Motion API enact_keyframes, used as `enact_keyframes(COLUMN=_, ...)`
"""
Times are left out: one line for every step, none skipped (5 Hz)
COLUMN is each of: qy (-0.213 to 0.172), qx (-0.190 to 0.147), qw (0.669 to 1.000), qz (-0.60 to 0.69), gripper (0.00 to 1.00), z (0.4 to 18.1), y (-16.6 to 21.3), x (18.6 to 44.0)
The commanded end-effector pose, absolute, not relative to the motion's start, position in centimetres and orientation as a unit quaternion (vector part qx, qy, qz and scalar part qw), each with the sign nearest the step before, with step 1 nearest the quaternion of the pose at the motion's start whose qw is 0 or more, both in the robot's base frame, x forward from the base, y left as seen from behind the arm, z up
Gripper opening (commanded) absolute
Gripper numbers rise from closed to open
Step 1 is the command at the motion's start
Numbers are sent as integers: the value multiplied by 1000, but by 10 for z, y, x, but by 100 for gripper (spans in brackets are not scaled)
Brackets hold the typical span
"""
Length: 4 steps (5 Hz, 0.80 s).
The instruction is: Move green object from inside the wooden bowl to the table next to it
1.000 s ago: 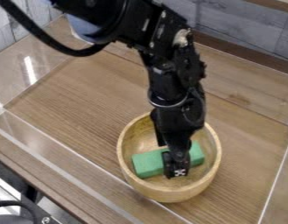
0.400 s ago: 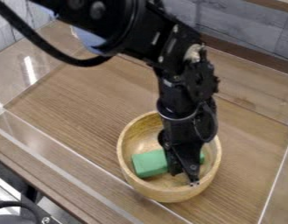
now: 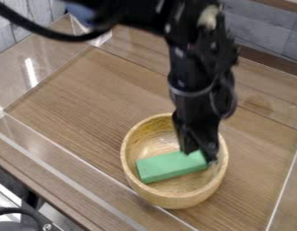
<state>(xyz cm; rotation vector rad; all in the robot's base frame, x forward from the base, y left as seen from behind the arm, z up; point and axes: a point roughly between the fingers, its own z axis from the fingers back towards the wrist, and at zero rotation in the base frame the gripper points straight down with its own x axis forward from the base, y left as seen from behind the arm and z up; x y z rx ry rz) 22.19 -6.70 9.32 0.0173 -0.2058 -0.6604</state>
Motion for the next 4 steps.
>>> enact_keyframes(qy=-142, qx=25, qw=950, qz=-275, gripper=0, z=121, y=-59, x=239)
enact_keyframes(qy=-155, qx=32, qw=956, qz=-247, gripper=0, z=133, y=-56, x=242)
enact_keyframes(qy=-150, qx=30, qw=954, qz=-258, gripper=0, z=123, y=-59, x=239)
enact_keyframes(qy=-145, qx=26, qw=952, qz=-268, gripper=0, z=114, y=-62, x=237)
